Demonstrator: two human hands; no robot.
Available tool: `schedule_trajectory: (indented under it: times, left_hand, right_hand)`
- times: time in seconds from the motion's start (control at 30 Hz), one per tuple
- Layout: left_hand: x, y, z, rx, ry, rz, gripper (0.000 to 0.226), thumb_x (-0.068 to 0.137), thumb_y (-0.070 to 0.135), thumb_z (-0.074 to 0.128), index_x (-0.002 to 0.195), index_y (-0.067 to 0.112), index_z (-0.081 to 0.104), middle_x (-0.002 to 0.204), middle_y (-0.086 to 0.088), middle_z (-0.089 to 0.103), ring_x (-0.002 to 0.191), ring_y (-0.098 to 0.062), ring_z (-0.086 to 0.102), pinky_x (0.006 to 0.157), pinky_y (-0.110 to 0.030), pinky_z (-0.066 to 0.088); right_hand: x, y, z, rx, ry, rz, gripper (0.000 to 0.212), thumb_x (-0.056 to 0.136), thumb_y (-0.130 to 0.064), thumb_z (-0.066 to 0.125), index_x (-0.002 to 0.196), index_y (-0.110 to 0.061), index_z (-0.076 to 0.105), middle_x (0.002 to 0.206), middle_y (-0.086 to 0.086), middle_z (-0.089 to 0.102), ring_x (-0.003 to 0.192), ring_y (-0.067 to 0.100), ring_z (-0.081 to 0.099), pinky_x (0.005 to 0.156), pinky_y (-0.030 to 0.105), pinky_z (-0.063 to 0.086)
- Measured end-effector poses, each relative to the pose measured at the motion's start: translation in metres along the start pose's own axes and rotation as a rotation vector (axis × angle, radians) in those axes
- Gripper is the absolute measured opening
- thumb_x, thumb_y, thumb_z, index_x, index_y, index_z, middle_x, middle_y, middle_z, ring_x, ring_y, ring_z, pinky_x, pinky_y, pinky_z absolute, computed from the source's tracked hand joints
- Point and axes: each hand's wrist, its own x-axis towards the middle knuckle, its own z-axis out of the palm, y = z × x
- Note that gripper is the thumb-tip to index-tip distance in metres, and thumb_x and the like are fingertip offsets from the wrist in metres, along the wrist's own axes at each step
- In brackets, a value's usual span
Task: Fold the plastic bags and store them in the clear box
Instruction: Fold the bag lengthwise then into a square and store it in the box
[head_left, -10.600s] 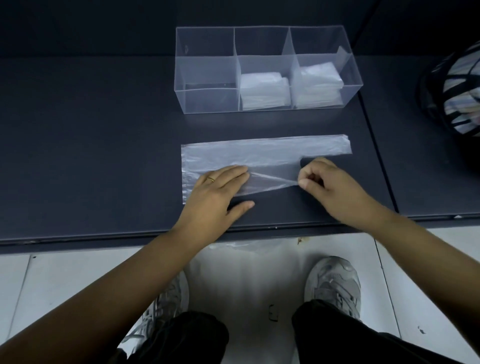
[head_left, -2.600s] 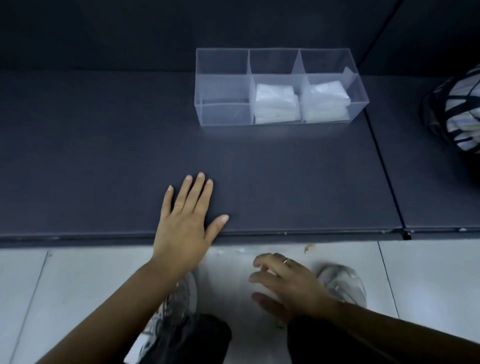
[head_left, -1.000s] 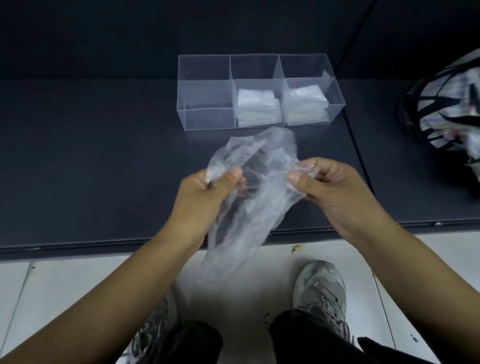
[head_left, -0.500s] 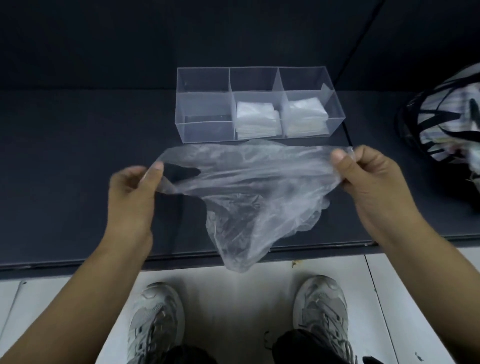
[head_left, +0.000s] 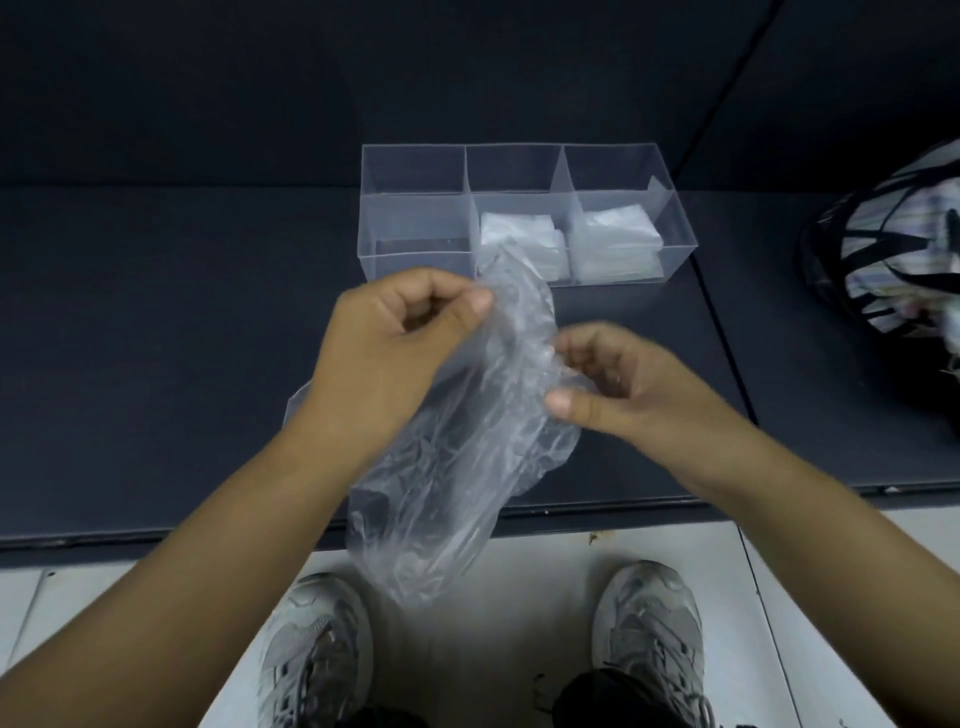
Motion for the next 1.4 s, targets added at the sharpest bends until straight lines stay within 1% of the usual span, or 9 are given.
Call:
schedule_trajectory:
  times: [0.13,0.27,0.4,0.57,0.87,1.03,1.17,1.3,1.4]
  left_hand:
    - [-0.004,-0.006,-0.004,-0.067,0.094,-0.065,0.013,0.090,0.023,0.065,0.080,0.027,0.072,0.078,0.010,0.072,0.075,-0.001,0.065,0.071,-0.013,0.048]
    - [-0.003,-0.008,-0.016,-0.075,0.251,-0.089,0.019,0.096,0.021,0.057,0.079,0.023,0.065,0.064,0.011,0.066,0.062,0.000,0.061,0.063,-0.014,0.048]
    - [-0.003,-0.016,-0.018,-0.107,0.323,-0.175,0.022,0.100,0.021,0.050,0.080,0.017,0.058,0.060,0.006,0.062,0.054,-0.006,0.056,0.058,-0.020,0.049]
    - [-0.013,-0.027,-0.011,-0.100,0.310,-0.222,0.021,0.102,0.020,0.043,0.088,0.008,0.052,0.055,0.002,0.064,0.047,-0.009,0.057,0.050,-0.017,0.048]
    - [-0.020,-0.071,-0.039,0.198,0.450,-0.474,0.020,0.092,0.025,0.061,0.103,0.008,0.056,0.096,-0.005,0.060,0.093,-0.021,0.059,0.083,-0.034,0.050]
    - [0.011,-0.033,-0.023,0.319,-0.041,-0.239,0.071,0.073,0.069,0.063,0.133,0.036,0.044,0.120,0.027,0.054,0.108,0.018,0.048,0.084,-0.005,0.035]
    - [0.032,-0.014,0.001,0.129,-0.482,-0.357,0.047,0.067,0.061,0.071,0.100,0.029,0.072,0.097,0.011,0.074,0.095,-0.003,0.067,0.086,-0.023,0.046]
    - [0.038,-0.037,-0.010,0.063,-0.059,-0.411,0.016,0.078,0.042,0.074,0.080,0.026,0.076,0.082,-0.004,0.075,0.076,-0.015,0.069,0.077,-0.032,0.056]
    - [0.037,-0.055,-0.027,0.014,0.097,-0.452,0.013,0.084,0.033,0.071,0.074,0.027,0.077,0.074,-0.002,0.074,0.064,-0.011,0.068,0.059,-0.023,0.054]
  right_hand:
    - [-0.002,0.012,0.009,0.173,0.101,0.036,0.010,0.070,-0.026,0.071,0.074,-0.016,0.069,0.077,0.000,0.071,0.075,0.012,0.064,0.075,0.018,0.049]
    - [0.003,0.007,-0.011,0.411,0.236,-0.049,0.014,0.075,-0.022,0.063,0.072,-0.012,0.054,0.071,-0.002,0.063,0.069,0.012,0.057,0.073,0.023,0.046]
    - [0.009,0.005,-0.031,0.576,0.319,-0.100,0.020,0.087,-0.032,0.055,0.093,-0.013,0.059,0.091,0.003,0.064,0.086,0.015,0.064,0.082,0.029,0.049]
    - [0.017,0.008,-0.027,0.506,-0.059,0.104,0.061,0.086,-0.062,0.047,0.129,-0.019,0.060,0.129,0.005,0.063,0.121,0.021,0.058,0.100,0.036,0.047]
    - [0.024,0.014,-0.020,0.264,0.188,0.009,0.014,0.089,-0.010,0.059,0.077,-0.013,0.054,0.064,-0.002,0.060,0.060,0.008,0.057,0.066,0.021,0.049]
    - [0.030,-0.002,-0.003,0.094,-0.012,-0.161,0.003,0.089,-0.004,0.061,0.089,-0.006,0.061,0.078,0.001,0.064,0.073,0.008,0.060,0.072,0.018,0.049]
    - [0.039,-0.011,0.001,0.068,-0.076,-0.170,0.006,0.089,-0.004,0.062,0.091,-0.009,0.064,0.082,-0.003,0.069,0.078,0.007,0.064,0.074,0.016,0.050]
    - [0.036,0.004,-0.027,-0.074,0.164,-0.028,0.005,0.091,-0.013,0.061,0.088,-0.015,0.064,0.068,-0.005,0.064,0.062,0.006,0.057,0.068,0.022,0.047]
    - [0.017,0.016,-0.052,-0.069,0.145,-0.018,0.022,0.092,-0.038,0.054,0.102,-0.024,0.067,0.094,-0.009,0.066,0.088,0.001,0.061,0.085,0.023,0.048]
